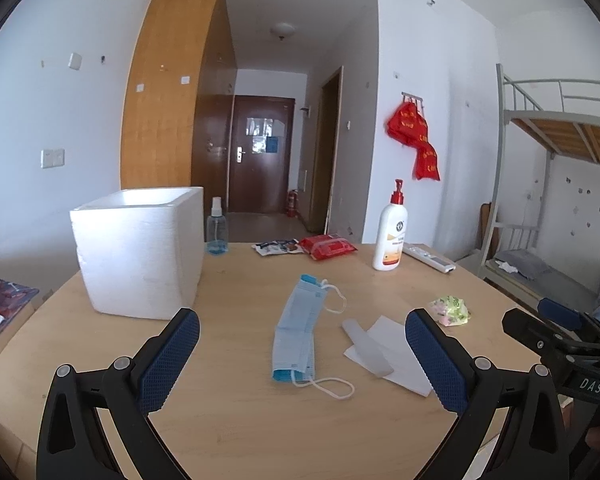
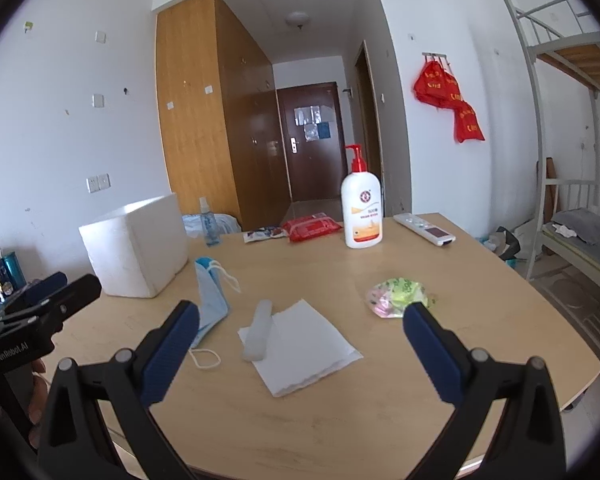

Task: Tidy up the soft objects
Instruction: 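Withdraw both tools from the box back toward the table items, then reach left tool to blue mask while right tool approaches green wrapped pack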

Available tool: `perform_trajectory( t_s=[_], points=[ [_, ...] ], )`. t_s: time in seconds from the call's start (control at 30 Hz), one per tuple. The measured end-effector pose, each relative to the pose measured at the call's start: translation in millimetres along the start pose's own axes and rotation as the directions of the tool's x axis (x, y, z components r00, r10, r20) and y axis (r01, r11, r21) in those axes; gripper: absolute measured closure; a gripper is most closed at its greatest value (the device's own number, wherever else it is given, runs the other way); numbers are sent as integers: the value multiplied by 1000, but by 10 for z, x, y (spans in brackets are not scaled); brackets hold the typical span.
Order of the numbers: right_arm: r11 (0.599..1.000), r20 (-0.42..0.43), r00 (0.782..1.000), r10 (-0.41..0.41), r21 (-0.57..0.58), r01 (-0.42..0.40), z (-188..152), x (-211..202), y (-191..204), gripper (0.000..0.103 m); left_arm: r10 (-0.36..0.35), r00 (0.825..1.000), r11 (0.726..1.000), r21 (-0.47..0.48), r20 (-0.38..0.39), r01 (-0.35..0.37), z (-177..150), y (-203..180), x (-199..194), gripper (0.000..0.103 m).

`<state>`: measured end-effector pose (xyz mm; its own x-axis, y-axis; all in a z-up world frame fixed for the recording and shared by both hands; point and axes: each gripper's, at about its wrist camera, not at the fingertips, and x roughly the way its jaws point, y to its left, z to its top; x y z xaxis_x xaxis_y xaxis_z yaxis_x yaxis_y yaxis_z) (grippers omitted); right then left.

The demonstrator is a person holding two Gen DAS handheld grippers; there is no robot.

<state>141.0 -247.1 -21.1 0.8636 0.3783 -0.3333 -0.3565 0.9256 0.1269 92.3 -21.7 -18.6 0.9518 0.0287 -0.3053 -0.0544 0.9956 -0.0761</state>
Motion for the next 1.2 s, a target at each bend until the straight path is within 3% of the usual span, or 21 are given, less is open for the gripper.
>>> perform_trajectory(
  t_s=[0.63, 1.2],
  points=[
    [999, -99, 994, -35, 14, 37, -94, 334, -288, 0, 24, 991, 998, 54, -129, -17, -71, -165, 572, 0],
    [997, -172, 983, -61, 34, 68, 2, 755, -466, 0, 100, 966, 993, 90, -238, -80, -8, -74, 1121, 0]
  ],
)
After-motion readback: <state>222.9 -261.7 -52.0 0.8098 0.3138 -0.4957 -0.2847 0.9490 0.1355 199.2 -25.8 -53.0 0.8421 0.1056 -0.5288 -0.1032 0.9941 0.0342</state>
